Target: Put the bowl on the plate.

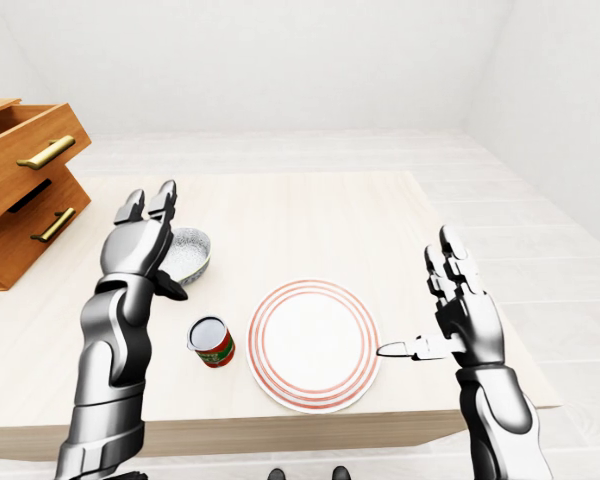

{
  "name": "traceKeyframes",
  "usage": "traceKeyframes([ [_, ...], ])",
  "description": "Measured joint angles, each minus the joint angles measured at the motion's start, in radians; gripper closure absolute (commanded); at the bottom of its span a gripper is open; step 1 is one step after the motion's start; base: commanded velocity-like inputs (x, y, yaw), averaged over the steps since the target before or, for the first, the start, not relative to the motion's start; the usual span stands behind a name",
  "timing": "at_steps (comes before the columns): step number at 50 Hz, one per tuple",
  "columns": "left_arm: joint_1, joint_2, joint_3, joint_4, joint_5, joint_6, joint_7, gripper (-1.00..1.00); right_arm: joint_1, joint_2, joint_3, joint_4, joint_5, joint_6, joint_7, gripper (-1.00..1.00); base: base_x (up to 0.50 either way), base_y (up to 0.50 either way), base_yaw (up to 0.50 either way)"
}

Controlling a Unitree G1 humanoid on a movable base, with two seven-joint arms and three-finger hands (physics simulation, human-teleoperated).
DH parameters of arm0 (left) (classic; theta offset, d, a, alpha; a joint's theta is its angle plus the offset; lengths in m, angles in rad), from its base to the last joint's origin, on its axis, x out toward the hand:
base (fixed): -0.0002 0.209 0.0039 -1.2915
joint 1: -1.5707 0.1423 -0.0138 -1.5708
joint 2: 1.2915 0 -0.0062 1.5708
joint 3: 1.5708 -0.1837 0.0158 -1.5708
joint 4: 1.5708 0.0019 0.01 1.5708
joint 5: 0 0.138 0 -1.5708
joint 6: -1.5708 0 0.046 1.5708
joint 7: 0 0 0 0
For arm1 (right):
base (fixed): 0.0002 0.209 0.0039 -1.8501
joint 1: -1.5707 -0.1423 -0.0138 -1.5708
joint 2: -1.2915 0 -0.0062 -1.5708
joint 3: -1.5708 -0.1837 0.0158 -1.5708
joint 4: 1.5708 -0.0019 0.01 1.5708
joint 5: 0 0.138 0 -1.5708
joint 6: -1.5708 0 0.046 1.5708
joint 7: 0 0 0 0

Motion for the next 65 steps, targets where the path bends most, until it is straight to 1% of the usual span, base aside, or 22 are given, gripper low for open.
traceKeyframes([
  [12,0.013,-0.017,-0.019,0.061,0.111,0.0,0.037,-1.0,0.003,0.001,-0.009,-0.011,0.0,0.0,0.006,-1.0,0.0,0.0,0.0],
  [19,0.01,-0.028,-0.032,0.119,0.156,0.0,0.054,-1.0,0.006,0.003,-0.017,-0.014,0.0,0.0,0.011,-1.0,0.0,0.0,0.0],
  [28,-0.014,-0.03,-0.045,0.2,0.197,0.0,0.089,-1.0,0.007,0.005,-0.02,-0.015,-0.002,0.0,0.015,-1.0,0.0,0.0,0.0],
  [36,-0.041,-0.029,-0.056,0.267,0.213,0.0,0.122,-1.0,0.009,0.006,-0.019,-0.014,-0.008,0.0,0.016,-1.0,0.0,0.0,0.0],
  [48,-0.085,-0.019,-0.072,0.382,0.224,0.0,0.198,-1.0,0.014,0.007,-0.015,-0.015,-0.019,-0.003,0.018,-1.0,0.0,0.0,0.0],
  [65,-0.111,-0.02,-0.096,0.494,0.214,0.0,0.278,-1.0,0.016,0.008,-0.016,-0.012,-0.021,-0.004,0.02,-1.0,0.0,0.0,0.0],
])
